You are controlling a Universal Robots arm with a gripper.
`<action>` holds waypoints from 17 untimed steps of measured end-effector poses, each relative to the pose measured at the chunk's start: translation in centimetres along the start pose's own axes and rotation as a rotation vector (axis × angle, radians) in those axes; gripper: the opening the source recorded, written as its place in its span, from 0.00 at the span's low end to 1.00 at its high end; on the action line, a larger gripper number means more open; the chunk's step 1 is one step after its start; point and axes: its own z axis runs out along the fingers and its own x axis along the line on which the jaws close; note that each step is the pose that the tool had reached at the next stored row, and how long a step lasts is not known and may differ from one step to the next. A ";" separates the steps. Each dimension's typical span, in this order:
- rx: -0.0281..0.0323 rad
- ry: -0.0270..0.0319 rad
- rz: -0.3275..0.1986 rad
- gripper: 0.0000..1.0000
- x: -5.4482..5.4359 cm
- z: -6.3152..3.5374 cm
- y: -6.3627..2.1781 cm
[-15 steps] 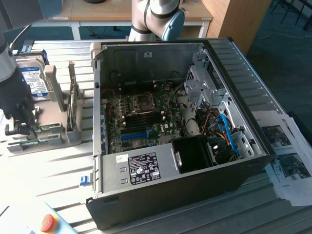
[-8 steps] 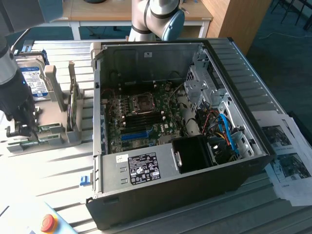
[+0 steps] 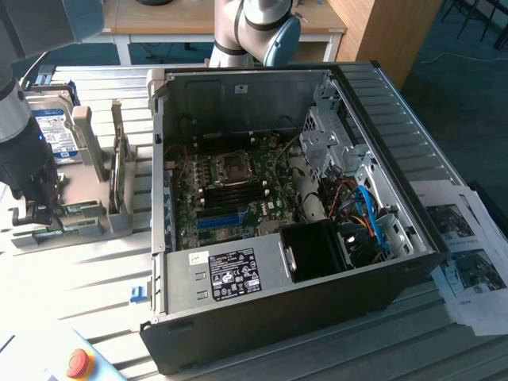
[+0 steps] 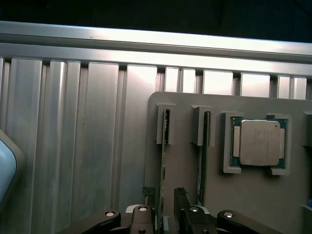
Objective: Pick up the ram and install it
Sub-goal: 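Pick up the ram and move it above insertion slot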
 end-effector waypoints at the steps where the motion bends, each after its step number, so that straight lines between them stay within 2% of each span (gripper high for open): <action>1: -0.0001 0.0001 0.000 0.29 0.0 0.01 0.00; 4: 0.0001 -0.0001 0.000 0.29 0.0 0.03 0.00; 7: 0.0001 -0.0001 0.000 0.29 0.0 0.55 -0.01; 17: 0.0002 -0.0002 0.000 0.29 0.0 0.74 -0.02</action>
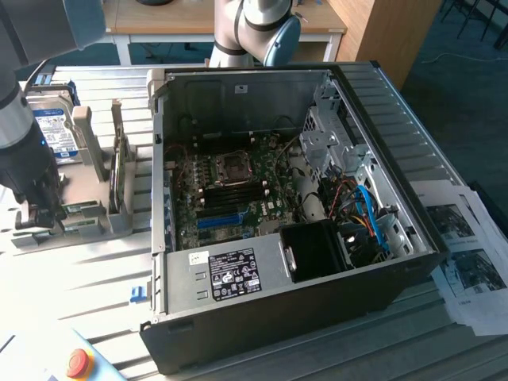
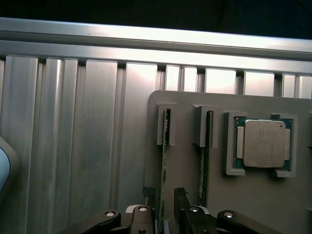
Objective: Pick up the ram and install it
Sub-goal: 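Pick up the ram and move it above insertion slot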
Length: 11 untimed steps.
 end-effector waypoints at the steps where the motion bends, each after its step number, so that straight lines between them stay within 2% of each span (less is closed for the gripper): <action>1: -0.0001 0.0001 0.000 0.29 0.0 0.04 0.00; 7: 0.0001 0.0000 0.000 0.29 0.0 0.13 -0.02; 11: 0.0000 0.0001 0.000 0.29 0.0 0.11 -0.40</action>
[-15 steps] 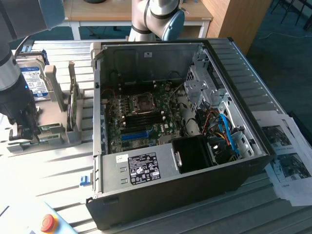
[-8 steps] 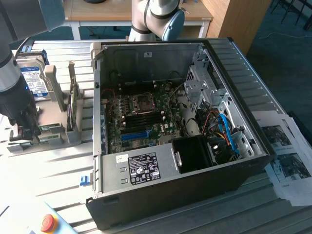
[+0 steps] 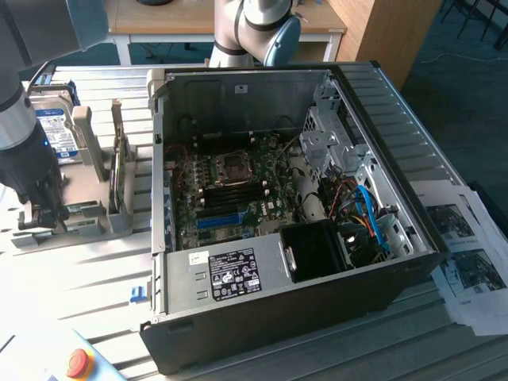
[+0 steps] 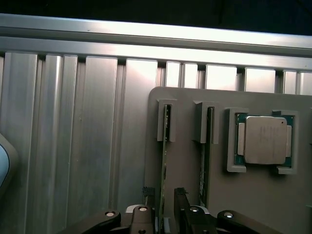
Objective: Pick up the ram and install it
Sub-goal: 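Pick up the ram and move it above insertion slot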
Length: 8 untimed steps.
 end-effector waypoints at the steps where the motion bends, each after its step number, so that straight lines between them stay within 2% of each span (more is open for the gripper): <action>1: 0.0000 0.0000 0.000 0.29 0.0 0.00 -0.10; 8: -0.0002 0.0000 0.000 0.29 0.0 -0.02 -0.62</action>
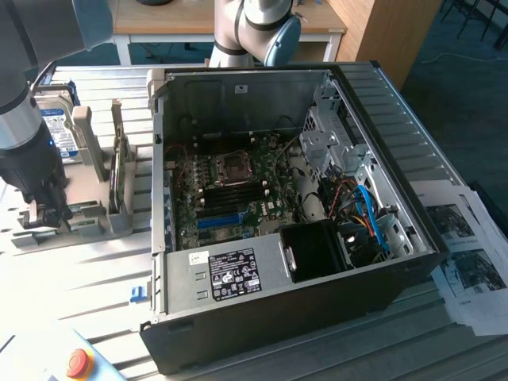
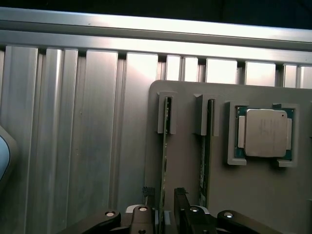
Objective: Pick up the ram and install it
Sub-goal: 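Pick up the ram and move it above insertion slot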
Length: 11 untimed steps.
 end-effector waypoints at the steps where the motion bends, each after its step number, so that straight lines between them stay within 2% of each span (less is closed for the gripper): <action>1: 0.0000 0.0000 0.000 0.29 0.0 0.00 -0.07; 11: -0.0001 0.0001 0.000 0.29 0.0 0.01 -0.29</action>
